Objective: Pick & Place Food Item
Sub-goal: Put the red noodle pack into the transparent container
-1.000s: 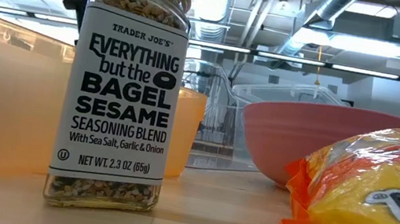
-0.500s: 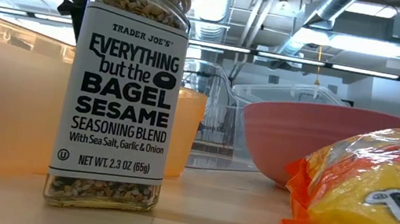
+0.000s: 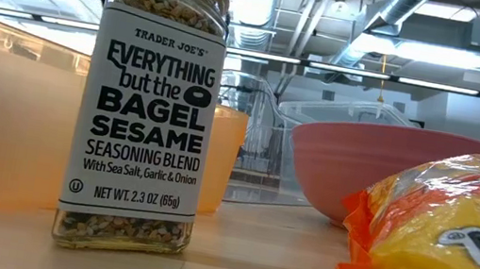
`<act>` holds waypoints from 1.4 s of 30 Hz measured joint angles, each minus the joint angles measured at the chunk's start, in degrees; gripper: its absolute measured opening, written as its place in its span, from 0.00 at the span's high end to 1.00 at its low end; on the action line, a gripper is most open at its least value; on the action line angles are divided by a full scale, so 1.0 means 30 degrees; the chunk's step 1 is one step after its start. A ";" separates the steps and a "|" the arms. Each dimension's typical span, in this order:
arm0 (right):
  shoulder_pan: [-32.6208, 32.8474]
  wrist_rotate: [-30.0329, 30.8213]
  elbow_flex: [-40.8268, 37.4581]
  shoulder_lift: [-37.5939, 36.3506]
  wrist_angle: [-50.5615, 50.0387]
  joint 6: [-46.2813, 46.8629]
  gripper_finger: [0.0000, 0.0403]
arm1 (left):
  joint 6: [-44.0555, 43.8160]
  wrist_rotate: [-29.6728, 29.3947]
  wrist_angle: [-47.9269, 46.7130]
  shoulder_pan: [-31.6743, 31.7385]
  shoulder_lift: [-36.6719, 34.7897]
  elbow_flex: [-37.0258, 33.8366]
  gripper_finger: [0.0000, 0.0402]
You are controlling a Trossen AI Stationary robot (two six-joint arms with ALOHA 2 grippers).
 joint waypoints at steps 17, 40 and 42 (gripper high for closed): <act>0.0000 0.0000 -0.0002 0.0000 -0.0741 -0.0154 0.44 | -2.0154 0.2647 0.2014 -0.0180 -0.5064 0.2044 1.00; 0.0007 -0.0010 -0.0015 0.2276 -0.4104 -0.0692 0.44 | -3.3844 -0.7597 2.3395 -0.4063 0.2062 0.2398 1.00; 0.0007 -0.0007 -0.0015 0.2601 -0.4329 -0.0714 0.44 | -3.3966 -0.8181 2.4245 -0.4258 0.2949 0.2979 1.00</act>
